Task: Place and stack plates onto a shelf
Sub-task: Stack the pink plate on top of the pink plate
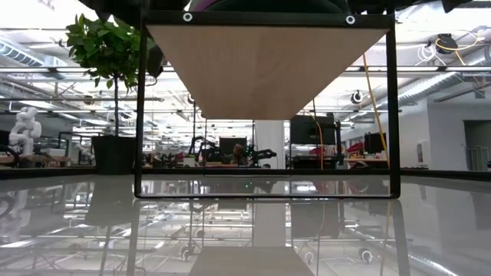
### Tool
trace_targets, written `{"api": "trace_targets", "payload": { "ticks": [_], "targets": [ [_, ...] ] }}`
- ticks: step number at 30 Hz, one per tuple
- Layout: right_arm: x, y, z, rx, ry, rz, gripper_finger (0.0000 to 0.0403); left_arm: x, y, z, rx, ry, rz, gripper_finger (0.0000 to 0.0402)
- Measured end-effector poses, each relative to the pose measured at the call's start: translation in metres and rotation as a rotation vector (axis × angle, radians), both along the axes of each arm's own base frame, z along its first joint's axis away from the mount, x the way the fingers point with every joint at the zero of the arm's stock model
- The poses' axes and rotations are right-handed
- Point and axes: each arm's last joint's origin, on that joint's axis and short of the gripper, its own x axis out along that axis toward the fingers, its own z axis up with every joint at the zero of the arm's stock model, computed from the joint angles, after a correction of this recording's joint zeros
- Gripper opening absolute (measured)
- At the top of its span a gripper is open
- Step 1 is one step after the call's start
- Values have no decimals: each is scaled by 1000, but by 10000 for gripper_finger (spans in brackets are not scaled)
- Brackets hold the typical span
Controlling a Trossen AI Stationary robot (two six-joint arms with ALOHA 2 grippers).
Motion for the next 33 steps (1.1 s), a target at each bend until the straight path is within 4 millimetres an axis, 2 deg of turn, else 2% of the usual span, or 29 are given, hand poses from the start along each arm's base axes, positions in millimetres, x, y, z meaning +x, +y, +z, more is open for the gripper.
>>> {"api": "trace_targets", "payload": {
  "ticks": [8,19,23,30,33],
  "targets": [
    [0,0,-1,-21,1,3,164,13,4,-22,-5,80,7,23],
    [0,0,-1,-21,2,3,164,14,4,-23,-17,78,43,29],
    [0,0,-1,-4,4,1,164,14,5,-23,-43,71,58,57],
    [0,0,-2,2,12,2,164,14,4,-22,-110,42,131,133],
    [-1,0,-3,6,31,2,164,13,0,-20,-109,33,141,151]
  ]
}}
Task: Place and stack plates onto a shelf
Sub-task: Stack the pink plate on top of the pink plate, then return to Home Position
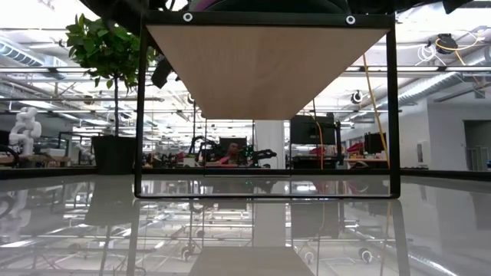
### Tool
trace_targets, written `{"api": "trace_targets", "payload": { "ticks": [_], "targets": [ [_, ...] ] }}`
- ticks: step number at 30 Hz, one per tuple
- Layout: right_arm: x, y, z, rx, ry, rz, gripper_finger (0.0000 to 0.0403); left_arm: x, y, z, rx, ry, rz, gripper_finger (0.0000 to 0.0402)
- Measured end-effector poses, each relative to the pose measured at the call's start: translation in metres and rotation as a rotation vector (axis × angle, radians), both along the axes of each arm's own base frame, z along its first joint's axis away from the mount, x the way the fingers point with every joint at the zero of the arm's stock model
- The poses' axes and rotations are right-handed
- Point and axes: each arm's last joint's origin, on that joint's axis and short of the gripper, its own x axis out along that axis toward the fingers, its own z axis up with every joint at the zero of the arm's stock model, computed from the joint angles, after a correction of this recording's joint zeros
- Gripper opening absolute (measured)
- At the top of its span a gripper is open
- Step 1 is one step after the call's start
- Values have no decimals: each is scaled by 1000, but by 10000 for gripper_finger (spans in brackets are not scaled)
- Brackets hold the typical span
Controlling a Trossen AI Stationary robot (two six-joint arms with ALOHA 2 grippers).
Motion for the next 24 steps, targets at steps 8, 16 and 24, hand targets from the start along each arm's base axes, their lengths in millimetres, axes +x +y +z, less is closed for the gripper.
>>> {"api": "trace_targets", "payload": {
  "ticks": [8,16,24],
  "targets": [
    [-1,0,-5,6,50,-1,164,-9,-11,9,-7,-14,68,164],
    [-1,0,-4,-2,47,1,164,-32,-25,25,-219,-73,155,164],
    [-1,0,-4,-5,45,2,163,-56,-32,36,-573,-153,341,164]
  ]
}}
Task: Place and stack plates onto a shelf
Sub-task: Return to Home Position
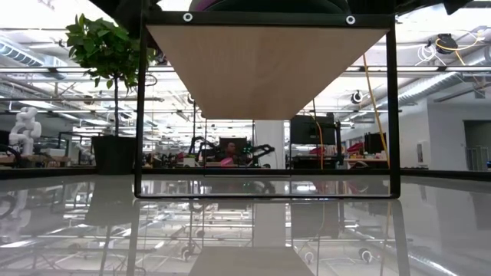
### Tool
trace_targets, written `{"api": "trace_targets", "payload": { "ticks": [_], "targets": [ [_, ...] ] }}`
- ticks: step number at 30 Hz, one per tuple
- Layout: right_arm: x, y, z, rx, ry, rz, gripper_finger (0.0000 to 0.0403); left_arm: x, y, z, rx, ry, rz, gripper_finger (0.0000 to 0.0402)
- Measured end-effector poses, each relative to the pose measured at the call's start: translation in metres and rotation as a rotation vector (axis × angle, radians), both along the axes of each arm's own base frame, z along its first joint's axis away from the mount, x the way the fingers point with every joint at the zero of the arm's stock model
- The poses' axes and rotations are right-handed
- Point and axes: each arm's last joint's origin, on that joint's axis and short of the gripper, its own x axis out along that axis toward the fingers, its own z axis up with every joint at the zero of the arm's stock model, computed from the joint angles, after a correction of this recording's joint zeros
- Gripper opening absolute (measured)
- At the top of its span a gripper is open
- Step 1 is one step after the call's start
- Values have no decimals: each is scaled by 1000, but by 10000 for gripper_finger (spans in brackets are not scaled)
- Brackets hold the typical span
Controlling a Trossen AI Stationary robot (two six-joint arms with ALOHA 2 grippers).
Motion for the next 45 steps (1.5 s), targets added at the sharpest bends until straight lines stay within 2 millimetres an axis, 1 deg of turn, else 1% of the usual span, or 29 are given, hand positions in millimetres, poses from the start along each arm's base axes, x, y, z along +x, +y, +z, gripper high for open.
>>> {"api": "trace_targets", "payload": {
  "ticks": [2,5,9,11,14,16,17,20,22,29,34,40,45],
  "targets": [
    [0,0,0,1,0,0,156,-4,-1,0,-78,5,11,164],
    [-1,0,-7,1,7,0,137,-10,-3,-4,-162,41,39,163],
    [-5,0,-14,0,21,-1,98,-14,-11,-16,-189,86,32,159],
    [-7,0,-16,-4,20,0,74,-15,-17,-25,-182,88,-3,140],
    [-11,0,-17,-25,13,5,36,-18,-24,-37,-179,71,-40,94],
    [-14,-1,-19,-48,8,8,12,-19,-26,-40,-179,23,-34,63],
    [-15,-1,-21,-59,11,7,6,-20,-27,-41,-178,6,-26,49],
    [-19,-3,-24,-64,-1,-3,8,-27,-27,-45,-158,-41,29,16],
    [-21,-4,-26,-60,-2,-13,7,-34,-26,-48,-152,-73,63,6],
    [-32,-6,-39,-72,-1,-16,2,-60,-31,-61,-213,-214,24,5],
    [-36,-6,-51,-84,-18,-18,1,-77,-31,-74,-220,-280,-4,4],
    [-41,-9,-66,-88,-60,-41,1,-89,-28,-88,-208,-302,-17,4],
    [-44,-10,-84,-86,-75,-40,1,-96,-27,-102,-201,-300,-27,4]
  ]
}}
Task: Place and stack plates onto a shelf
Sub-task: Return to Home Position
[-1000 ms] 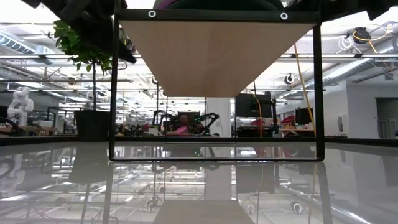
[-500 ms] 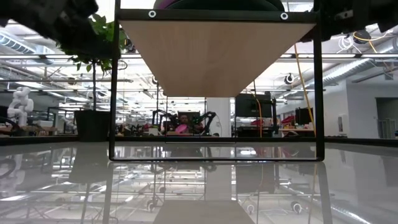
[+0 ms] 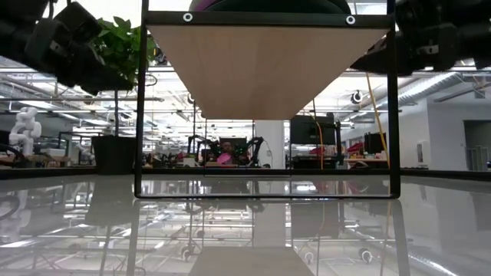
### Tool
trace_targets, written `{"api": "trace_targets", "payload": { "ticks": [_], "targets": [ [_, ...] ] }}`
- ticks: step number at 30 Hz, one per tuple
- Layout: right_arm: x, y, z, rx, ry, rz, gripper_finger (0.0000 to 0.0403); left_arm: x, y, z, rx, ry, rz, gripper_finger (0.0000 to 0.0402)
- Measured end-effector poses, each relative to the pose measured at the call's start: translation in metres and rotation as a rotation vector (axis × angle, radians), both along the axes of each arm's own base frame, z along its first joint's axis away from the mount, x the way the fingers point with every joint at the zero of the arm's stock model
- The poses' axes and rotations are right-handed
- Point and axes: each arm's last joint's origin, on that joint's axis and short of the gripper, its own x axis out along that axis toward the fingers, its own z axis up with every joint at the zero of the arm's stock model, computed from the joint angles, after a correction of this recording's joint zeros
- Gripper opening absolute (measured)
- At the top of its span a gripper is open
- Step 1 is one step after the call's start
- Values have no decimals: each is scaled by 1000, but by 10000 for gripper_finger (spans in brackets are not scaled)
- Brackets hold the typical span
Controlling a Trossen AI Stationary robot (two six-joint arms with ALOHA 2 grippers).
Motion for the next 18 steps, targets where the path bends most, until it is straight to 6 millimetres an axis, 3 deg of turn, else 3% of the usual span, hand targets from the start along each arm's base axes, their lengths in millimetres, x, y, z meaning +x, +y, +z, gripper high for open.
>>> {"api": "trace_targets", "payload": {
  "ticks": [10,18],
  "targets": [
    [-8,0,-31,-24,-15,1,0,-13,4,-22,-17,-61,46,3],
    [-10,0,-34,-17,-18,4,0,-15,2,-33,9,-168,-77,3]
  ]
}}
